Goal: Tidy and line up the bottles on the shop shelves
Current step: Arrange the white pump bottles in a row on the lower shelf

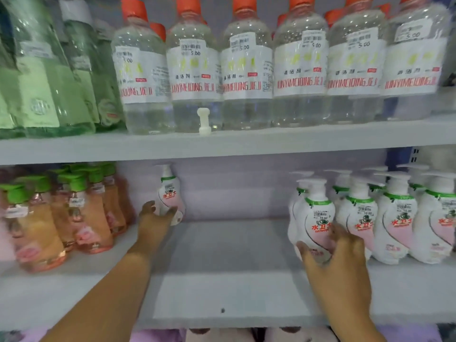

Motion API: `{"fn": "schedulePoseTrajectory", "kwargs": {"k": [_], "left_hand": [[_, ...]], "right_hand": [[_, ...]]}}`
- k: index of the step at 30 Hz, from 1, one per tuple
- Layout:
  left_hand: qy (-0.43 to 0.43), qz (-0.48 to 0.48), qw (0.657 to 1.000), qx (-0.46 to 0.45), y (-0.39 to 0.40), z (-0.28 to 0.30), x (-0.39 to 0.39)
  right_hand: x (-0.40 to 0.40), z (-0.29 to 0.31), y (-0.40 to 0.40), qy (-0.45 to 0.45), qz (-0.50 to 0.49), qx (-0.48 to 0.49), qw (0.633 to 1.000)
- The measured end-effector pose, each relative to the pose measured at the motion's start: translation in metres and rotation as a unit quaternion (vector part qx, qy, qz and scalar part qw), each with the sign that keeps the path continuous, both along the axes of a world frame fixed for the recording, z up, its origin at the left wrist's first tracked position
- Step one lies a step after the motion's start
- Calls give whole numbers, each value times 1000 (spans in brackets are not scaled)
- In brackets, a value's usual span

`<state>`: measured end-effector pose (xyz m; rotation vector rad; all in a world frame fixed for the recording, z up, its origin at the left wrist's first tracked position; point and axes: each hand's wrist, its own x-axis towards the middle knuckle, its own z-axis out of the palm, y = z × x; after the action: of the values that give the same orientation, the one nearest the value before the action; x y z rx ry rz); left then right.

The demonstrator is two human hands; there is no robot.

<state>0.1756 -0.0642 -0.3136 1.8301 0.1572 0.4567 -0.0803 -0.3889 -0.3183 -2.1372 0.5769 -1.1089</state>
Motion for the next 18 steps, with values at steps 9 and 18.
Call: {"fn": "schedulePoseTrajectory", "kwargs": {"k": [9,18], "left_hand": [[20,-188,981,41,-29,5,4],[29,-385,921,60,-149,16,-126]], "right_hand": [[5,7,2,83,-69,-21,994],[-1,8,-11,111,-37,-54,992]]}}
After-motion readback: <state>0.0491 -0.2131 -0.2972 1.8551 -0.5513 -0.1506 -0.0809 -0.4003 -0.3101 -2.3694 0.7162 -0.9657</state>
